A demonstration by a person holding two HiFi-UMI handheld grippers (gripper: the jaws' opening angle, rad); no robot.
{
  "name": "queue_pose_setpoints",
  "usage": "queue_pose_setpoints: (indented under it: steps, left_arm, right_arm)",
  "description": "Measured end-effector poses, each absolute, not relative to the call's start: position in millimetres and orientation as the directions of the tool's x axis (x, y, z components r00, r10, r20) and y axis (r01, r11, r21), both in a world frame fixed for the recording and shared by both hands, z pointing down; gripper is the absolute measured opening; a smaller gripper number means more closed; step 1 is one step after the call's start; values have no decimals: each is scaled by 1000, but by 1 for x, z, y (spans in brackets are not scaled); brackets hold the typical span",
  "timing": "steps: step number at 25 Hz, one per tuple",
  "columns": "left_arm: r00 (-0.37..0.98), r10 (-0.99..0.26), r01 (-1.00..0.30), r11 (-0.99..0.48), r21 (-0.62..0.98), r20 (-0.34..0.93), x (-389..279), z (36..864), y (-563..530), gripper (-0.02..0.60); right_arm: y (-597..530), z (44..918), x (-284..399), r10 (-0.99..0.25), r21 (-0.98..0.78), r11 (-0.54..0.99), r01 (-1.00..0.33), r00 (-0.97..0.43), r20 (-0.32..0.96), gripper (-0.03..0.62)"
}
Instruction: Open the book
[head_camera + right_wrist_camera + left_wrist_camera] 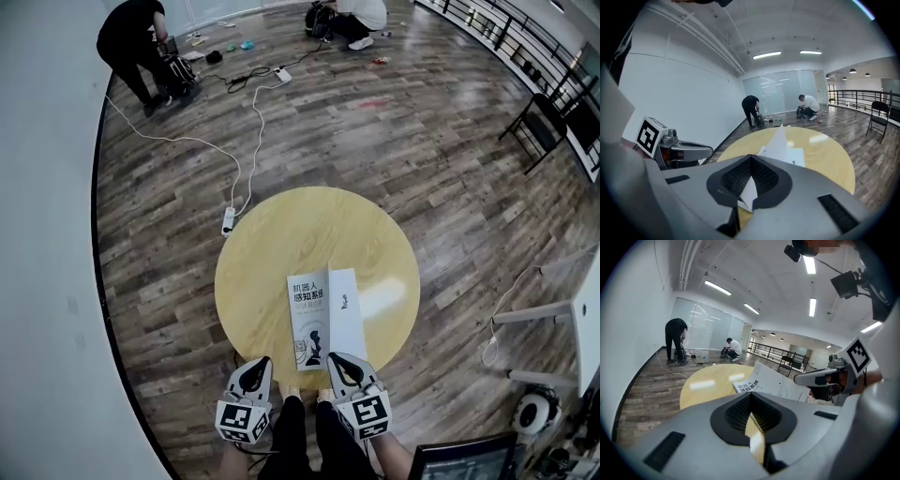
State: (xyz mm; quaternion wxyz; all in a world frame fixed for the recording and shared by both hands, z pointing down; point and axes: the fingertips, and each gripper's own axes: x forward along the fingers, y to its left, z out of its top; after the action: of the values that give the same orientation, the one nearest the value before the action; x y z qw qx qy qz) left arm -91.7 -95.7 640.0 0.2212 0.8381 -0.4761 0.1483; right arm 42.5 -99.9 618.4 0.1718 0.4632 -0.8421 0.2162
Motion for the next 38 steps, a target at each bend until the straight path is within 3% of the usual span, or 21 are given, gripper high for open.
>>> queue_pose_setpoints:
  steps: [7, 12, 19, 27, 38]
  left_arm:
    - [372, -826, -927, -307, 215, 424, -174, 622, -67, 3]
    - [311, -872, -942, -230, 244, 379, -254, 633, -67, 3]
    - [295, -888, -943, -211, 256, 353, -287, 647, -72, 3]
    - [375, -880, -924, -328, 199, 293, -252, 590, -104, 3]
    - [567, -802, -822, -564, 74, 186, -110, 490, -147, 3]
  right_arm:
    - [-98, 600, -73, -613, -141, 658, -740, -635, 470, 5]
    - [-105, 652, -167, -525, -96, 732, -674, -648, 552, 5]
    - [-106, 691, -205, -476, -97, 760, -643, -652, 590, 5]
    - [-132, 611, -174, -610, -101, 691, -715, -653, 449, 5]
    - [-156, 479, -23, -832, -123, 502, -856, -517, 199, 5]
